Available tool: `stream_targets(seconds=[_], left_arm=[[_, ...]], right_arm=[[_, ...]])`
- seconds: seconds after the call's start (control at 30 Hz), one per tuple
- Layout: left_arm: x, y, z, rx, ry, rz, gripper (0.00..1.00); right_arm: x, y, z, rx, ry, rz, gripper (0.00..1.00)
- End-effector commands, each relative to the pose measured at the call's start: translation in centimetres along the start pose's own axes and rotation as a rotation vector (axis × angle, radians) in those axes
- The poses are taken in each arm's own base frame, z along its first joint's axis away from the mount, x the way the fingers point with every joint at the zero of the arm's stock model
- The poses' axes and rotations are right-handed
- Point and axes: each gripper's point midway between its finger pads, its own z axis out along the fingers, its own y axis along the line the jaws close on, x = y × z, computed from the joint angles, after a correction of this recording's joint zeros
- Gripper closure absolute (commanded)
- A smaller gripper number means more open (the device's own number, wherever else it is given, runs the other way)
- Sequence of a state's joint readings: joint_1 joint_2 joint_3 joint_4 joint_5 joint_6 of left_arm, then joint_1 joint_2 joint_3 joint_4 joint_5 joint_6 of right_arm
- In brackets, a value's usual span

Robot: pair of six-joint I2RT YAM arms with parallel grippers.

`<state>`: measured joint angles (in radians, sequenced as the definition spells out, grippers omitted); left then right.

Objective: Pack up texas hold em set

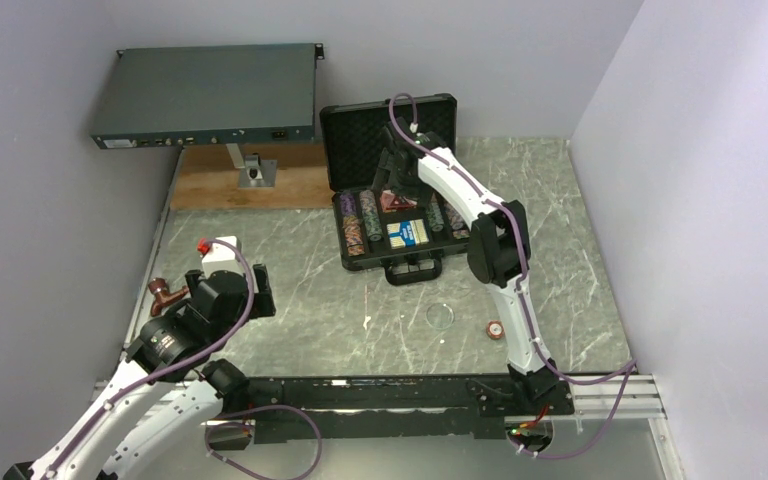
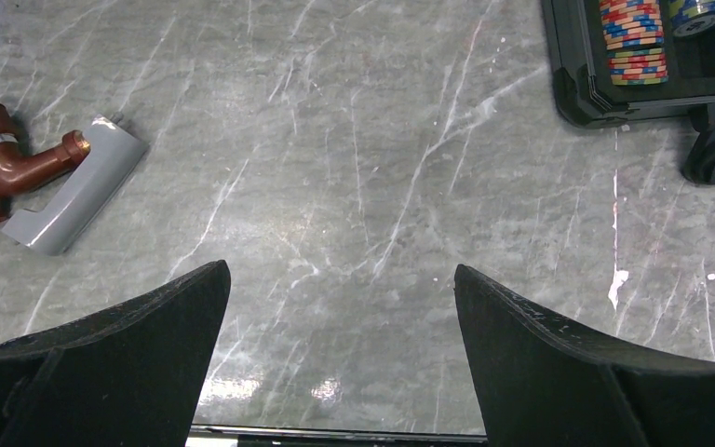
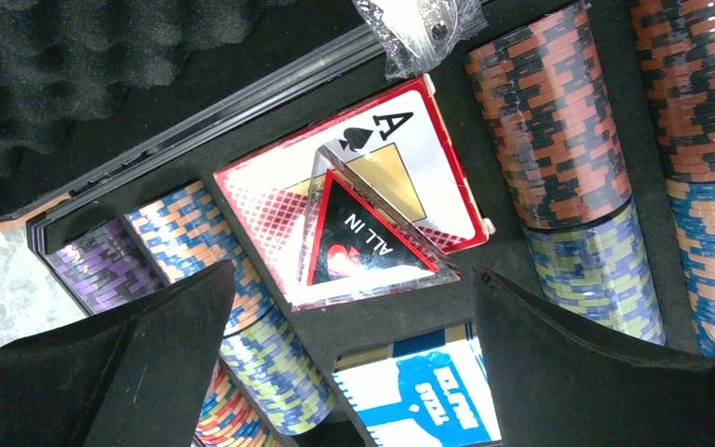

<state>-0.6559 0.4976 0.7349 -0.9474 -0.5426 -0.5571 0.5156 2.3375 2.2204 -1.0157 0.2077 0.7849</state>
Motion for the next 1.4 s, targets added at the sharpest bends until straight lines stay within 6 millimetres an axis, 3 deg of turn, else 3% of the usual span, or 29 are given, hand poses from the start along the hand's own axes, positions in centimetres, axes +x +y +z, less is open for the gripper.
stream_targets(seconds=[0.0, 0.2, 0.57, 0.8, 1.17, 1.27, 1.37], left_arm=[[-0.6, -0.6, 0.0, 0.026, -0.018, 0.003, 0.02], [-0.6, -0.6, 0.1, 0.023, -0.010, 0.009, 0.02], [-0.6, -0.6, 0.1, 0.024, -0.012, 0.005, 0.02], [-0.9, -0.8, 0.0, 0.044, -0.032, 0.022, 0.00], [-1.2, -2.0, -0.3, 0.136, -0.070, 0.039, 0.00], [-1.1, -3.5, -0.4, 0.220, -0.060, 0.078, 0.00], [-0.7, -5.6, -0.3, 0.328, -0.040, 0.132, 0.00]], right_arm=[[-3.0, 0.4, -5.7, -0.054, -0.114, 0.002, 0.00], [-2.6, -2.4, -10.3, -0.011, -0.152, 0.007, 0.00], [5.2, -9.4, -14.4, 0.044, -0.098, -0.015, 0.01], [9.7, -12.6, -15.5, 0.023, -0.054, -0.015, 0.02], [17.8, -15.8, -14.2, 0.032, 0.004, -0.024, 0.02], [19.5, -16.1, -14.0, 0.026, 0.022, -0.015, 0.02], [19.7, -16.5, -14.0, 0.030, 0.020, -0.004, 0.02]])
